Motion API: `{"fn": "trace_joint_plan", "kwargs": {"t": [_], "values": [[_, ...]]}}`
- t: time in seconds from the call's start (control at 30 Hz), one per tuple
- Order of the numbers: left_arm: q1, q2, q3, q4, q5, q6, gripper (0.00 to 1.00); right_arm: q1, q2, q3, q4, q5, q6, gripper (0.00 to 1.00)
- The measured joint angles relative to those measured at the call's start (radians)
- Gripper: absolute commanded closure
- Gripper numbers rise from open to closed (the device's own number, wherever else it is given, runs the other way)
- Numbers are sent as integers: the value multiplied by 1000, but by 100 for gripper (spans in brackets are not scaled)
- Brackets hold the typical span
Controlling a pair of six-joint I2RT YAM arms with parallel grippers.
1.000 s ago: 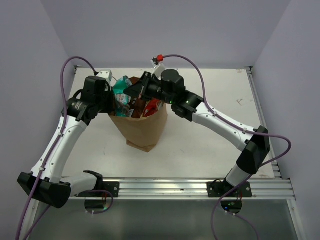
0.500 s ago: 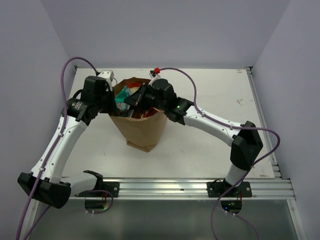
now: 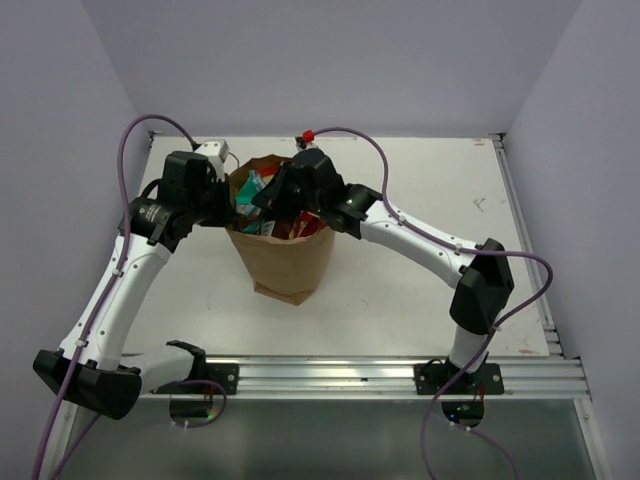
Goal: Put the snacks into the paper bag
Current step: Place the snack in the paper bag.
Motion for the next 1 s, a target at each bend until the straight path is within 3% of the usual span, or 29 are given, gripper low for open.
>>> {"fn": "trace_joint_plan", "kwargs": {"t": [0.7, 0.77, 0.8, 1.0], "values": [[1, -1, 18, -43, 11, 3, 100, 4, 156, 158, -118, 62, -66, 96], [1, -1, 20, -46, 11, 3, 100, 4, 154, 159, -120, 60, -77, 86], [1, -1, 20, -46, 11, 3, 100, 4, 153, 159, -119, 57, -83, 75], [1, -3, 20, -43, 21, 3, 100, 2, 154, 251, -227, 49, -162, 55]]}}
